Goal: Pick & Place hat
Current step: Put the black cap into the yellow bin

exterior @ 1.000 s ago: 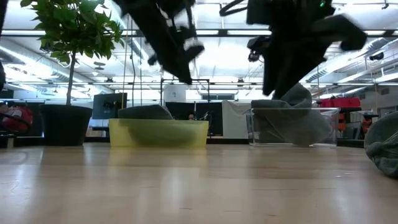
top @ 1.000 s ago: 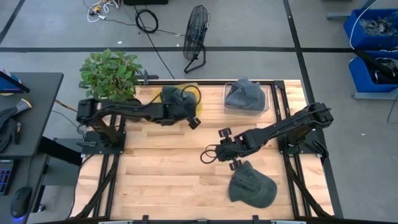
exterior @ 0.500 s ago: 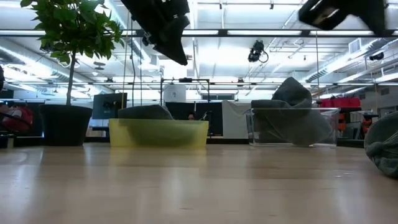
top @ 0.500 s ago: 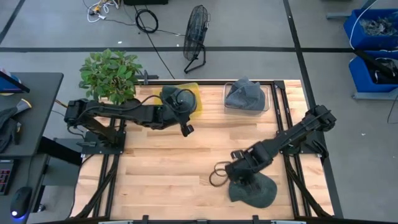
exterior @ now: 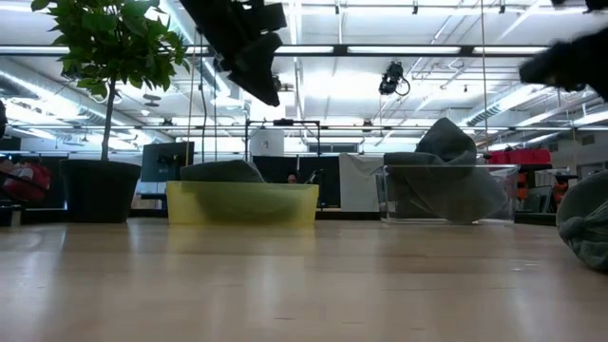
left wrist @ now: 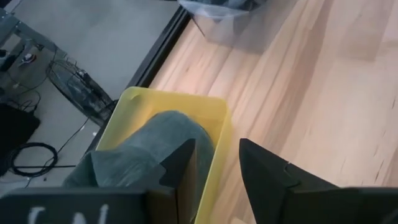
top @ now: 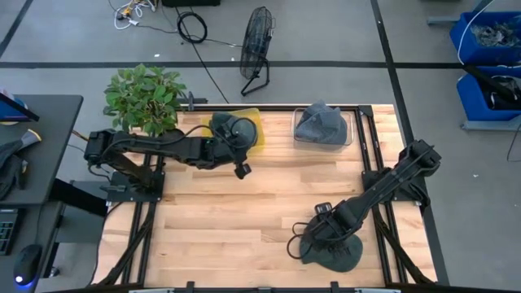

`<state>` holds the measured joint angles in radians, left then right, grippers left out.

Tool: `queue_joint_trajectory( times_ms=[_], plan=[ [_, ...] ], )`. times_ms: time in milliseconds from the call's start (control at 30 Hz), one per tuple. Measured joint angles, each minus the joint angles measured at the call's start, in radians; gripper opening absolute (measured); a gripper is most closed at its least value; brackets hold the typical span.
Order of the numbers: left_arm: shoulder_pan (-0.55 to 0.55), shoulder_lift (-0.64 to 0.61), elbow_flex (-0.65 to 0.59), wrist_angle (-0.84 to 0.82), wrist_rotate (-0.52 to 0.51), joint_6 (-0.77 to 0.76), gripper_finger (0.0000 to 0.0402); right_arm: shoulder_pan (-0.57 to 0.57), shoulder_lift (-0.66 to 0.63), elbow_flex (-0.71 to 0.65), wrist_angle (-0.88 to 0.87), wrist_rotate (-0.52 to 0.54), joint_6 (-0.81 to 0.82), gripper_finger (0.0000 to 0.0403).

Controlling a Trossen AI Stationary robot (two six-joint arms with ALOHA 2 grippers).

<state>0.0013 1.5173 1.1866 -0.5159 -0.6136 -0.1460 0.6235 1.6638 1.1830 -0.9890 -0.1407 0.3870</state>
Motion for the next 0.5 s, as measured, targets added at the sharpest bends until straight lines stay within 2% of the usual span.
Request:
queue_joint_trajectory(
  times_ms=[167,300,400,500],
  plan=[
    [-0.004,-0.002,0.000,-0.017,0.000,-0.007,0.0125,0.000,0.000,-0.102,0.103,-0.035,-0.003,0.0301],
    [-0.018,-0.045,0.000,-0.021,-0.004,-0.006,0.0124,0.000,0.000,-0.150,0.182,-0.035,-0.005,0.0288],
    [-0.039,-0.114,0.000,-0.023,-0.015,-0.001,0.0124,0.000,0.000,-0.159,0.192,-0.042,-0.034,0.0252],
    [-0.063,-0.194,0.000,-0.034,-0.015,0.000,0.0124,-0.002,0.000,-0.150,0.196,-0.049,-0.102,0.0179]
  ],
)
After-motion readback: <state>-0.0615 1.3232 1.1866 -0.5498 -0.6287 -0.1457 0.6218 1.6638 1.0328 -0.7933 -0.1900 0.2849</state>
